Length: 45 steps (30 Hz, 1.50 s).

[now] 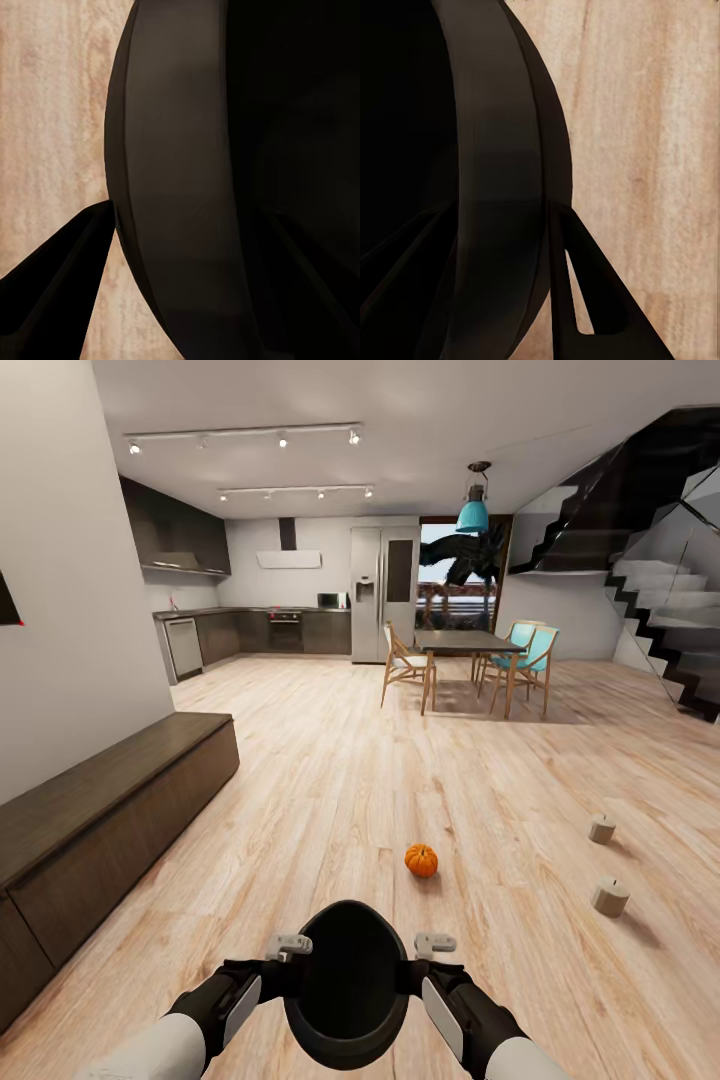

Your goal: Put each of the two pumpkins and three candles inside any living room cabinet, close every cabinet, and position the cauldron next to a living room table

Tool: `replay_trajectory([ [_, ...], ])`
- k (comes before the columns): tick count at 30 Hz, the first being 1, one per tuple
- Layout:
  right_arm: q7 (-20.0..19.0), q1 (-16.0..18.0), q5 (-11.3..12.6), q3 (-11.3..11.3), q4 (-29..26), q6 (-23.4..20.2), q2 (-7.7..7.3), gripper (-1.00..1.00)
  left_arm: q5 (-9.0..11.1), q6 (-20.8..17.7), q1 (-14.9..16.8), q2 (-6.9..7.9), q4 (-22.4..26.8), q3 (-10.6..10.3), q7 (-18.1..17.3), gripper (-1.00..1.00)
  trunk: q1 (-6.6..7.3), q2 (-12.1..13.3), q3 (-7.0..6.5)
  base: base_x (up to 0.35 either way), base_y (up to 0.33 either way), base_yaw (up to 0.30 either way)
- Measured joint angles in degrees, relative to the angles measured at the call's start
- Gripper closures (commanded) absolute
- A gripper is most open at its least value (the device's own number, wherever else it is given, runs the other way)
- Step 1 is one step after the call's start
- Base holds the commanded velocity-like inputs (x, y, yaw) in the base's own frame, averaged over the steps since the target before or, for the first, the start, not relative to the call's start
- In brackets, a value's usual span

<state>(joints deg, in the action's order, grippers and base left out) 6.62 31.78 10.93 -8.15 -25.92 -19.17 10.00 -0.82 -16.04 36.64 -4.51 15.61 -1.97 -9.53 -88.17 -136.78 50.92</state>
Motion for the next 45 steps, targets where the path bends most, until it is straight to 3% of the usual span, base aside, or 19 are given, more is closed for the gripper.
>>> replay_trajectory([
  [8, -0.11, 0.00, 0.11, 0.03, 0.32, 0.35, 0.00, 1.00, -0.23, 0.02, -0.01, 0.00, -0.02, 0.05, -0.01, 1.00, 0.00, 0.00, 0.00, 0.000, 0.000, -0.008],
  [27, -0.27, -0.01, -0.18, 0.20, 0.23, 0.28, 0.00, 1.00, -0.19, 0.05, 0.00, -0.01, -0.01, 0.04, 0.00, 1.00, 4.17, 7.61, -3.67, 0.000, 0.000, -0.103],
  [45, -0.19, -0.02, -0.24, 0.23, 0.03, 0.17, 0.00, 1.00, -0.14, 0.06, 0.01, -0.02, 0.07, 0.06, -0.02, 1.00, 8.12, 14.83, -6.90, 0.000, 0.000, -0.262],
])
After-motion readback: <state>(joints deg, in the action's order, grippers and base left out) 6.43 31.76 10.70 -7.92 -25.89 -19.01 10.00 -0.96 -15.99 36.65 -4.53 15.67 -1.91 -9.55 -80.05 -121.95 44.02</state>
